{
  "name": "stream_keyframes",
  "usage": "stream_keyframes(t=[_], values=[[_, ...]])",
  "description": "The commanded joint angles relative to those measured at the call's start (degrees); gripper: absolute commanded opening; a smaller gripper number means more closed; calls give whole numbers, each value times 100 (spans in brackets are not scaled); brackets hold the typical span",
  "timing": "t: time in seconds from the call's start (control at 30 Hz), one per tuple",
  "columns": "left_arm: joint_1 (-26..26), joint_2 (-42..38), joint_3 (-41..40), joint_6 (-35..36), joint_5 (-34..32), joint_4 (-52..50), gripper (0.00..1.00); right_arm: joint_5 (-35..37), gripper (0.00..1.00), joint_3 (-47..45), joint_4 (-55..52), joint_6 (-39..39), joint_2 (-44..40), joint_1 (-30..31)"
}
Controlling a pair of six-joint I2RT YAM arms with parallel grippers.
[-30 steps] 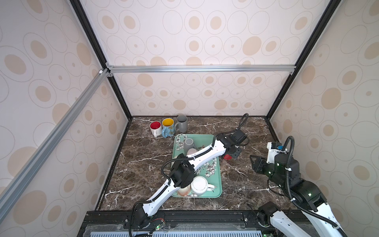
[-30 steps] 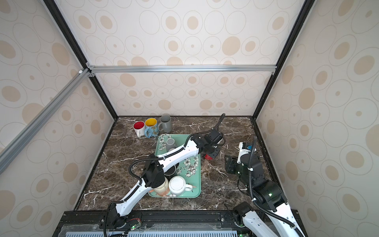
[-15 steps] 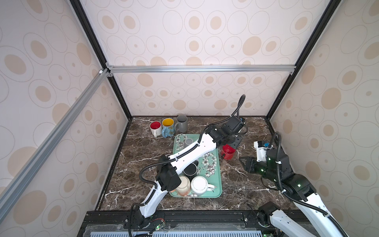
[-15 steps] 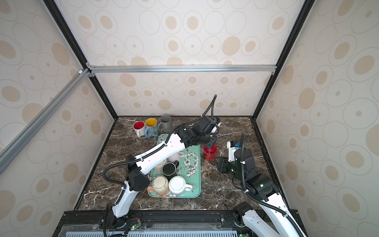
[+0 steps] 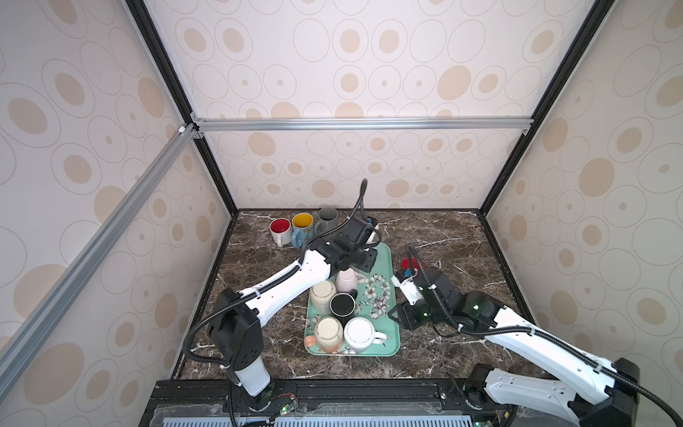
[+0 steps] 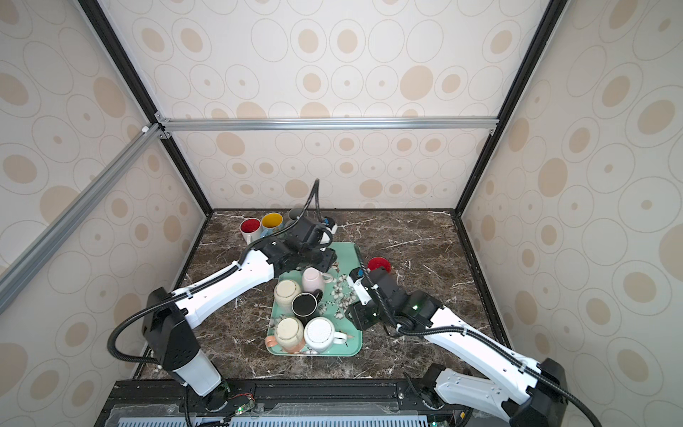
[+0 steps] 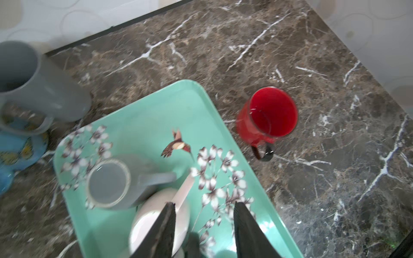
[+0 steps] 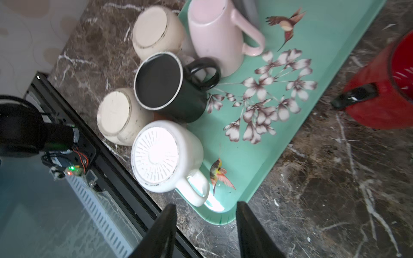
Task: Turn the mug right side up
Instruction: Pick up the mug from the tray.
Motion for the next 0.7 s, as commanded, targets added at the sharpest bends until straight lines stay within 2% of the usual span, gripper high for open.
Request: stream_keyframes(t=[0.0,0.17,0.3,0.53,0.67], values=[[299,-816,-641,-201,170,528,46,202,47,282,-553,-405,389,498],[810,-1920,-1815,-256,182,732,52,589,50,561,-1197,-653,1020,1254],[1144,-2502,-2363,-188,182,674,56,941,52,786,-1530,-730,1495,1486],[1348,-2818,-2869,-219,454,777,59,1417,53,1293,-1745,-865,2125,1509],[1406,-2771,-3019,-195,545,868,60,1338,53,1361,-1668,-1042,2308,1505]])
